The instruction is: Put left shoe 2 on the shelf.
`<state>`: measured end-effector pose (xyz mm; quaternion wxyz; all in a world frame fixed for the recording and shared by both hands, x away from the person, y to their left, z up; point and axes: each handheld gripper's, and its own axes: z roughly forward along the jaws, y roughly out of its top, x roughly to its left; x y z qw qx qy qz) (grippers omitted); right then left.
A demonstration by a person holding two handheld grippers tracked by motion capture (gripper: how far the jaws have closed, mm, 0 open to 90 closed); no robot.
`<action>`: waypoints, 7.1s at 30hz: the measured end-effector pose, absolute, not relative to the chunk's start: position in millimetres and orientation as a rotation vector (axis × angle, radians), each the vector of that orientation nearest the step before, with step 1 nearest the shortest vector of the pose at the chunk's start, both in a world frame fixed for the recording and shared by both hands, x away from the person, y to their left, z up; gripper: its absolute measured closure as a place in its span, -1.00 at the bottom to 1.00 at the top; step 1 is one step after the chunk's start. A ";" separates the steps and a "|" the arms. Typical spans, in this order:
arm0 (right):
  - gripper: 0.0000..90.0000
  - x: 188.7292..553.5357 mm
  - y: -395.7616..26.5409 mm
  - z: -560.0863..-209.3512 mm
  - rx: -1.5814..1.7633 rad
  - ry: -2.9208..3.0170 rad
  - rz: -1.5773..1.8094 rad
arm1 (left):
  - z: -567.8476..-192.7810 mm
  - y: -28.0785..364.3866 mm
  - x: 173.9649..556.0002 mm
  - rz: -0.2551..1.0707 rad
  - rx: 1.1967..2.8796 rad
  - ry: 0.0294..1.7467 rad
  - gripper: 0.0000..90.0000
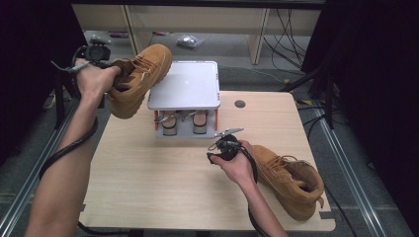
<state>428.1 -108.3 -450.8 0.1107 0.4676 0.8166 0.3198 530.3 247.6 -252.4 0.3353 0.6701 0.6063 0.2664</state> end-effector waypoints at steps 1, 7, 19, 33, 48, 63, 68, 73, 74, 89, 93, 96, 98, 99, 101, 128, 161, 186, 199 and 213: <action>-0.03 428.7 -108.8 -450.7 1.362 2.400 0.940 | -252.1 245.9 531.7 0.690 1.747 1.583 0.93; -0.03 428.0 -108.4 -450.3 1.383 2.397 0.942 | -247.1 236.2 540.2 0.673 1.746 1.588 0.93; -0.03 427.7 -109.5 -450.4 1.392 2.392 0.945 | -245.4 218.4 555.3 0.628 1.731 1.608 0.93; -0.03 429.0 -112.3 -451.2 1.376 2.397 0.946 | -248.8 204.3 567.2 0.579 1.709 1.623 0.93; -0.03 428.8 -110.8 -454.9 1.382 2.393 0.946 | -250.6 196.3 581.9 0.543 1.723 1.683 0.87; -0.03 428.8 -109.8 -457.0 1.377 2.410 0.949 | -259.4 210.0 594.9 0.482 1.697 1.708 0.36; -0.03 428.4 -109.2 -457.2 1.372 2.409 0.949 | -258.8 209.8 593.1 0.559 1.706 1.641 0.00; -0.03 428.1 -108.3 -456.6 1.374 2.409 0.954 | -255.0 211.8 589.7 0.635 1.657 1.579 -0.26; -0.03 428.1 -108.4 -456.7 1.374 2.410 0.952 | -251.7 212.0 588.0 0.615 1.623 1.579 -0.28; -0.03 426.7 -106.0 -456.2 1.379 2.402 0.956 | -227.7 242.3 551.2 0.594 1.501 1.488 0.19; -0.03 426.7 -104.8 -456.9 1.381 2.405 0.950 | -226.3 255.4 539.0 0.596 1.470 1.473 0.37; -0.03 426.6 -103.4 -457.4 1.387 2.403 0.950 | -228.5 264.9 527.2 0.586 1.458 1.472 0.58; -0.03 426.3 -102.7 -457.5 1.385 2.407 0.951 | -234.5 270.3 517.2 0.598 1.474 1.458 0.74; -0.03 426.7 -102.5 -457.6 1.370 2.406 0.952 | -237.2 271.9 513.7 0.596 1.474 1.450 0.82; -0.03 426.4 -101.9 -457.7 1.370 2.409 0.951 | -247.6 275.3 502.6 0.580 1.491 1.431 0.90; 0.17 424.6 -99.7 -454.5 1.340 2.393 0.965 | -347.7 267.0 443.7 0.599 1.616 1.281 0.67; 0.15 424.6 -98.7 -455.3 1.350 2.394 0.967 | -364.3 227.7 454.4 0.577 1.748 1.307 1.00; 0.14 423.9 -103.0 -453.3 1.360 2.386 0.975 | -359.8 191.7 476.4 0.538 1.794 1.248 1.00; 0.13 422.6 -106.0 -447.9 1.365 2.373 0.979 | -367.4 189.4 478.5 0.520 1.797 1.249 1.00; 0.10 426.1 -115.0 -437.8 1.339 2.363 0.955 | -356.7 196.5 461.1 0.585 1.739 1.180 0.59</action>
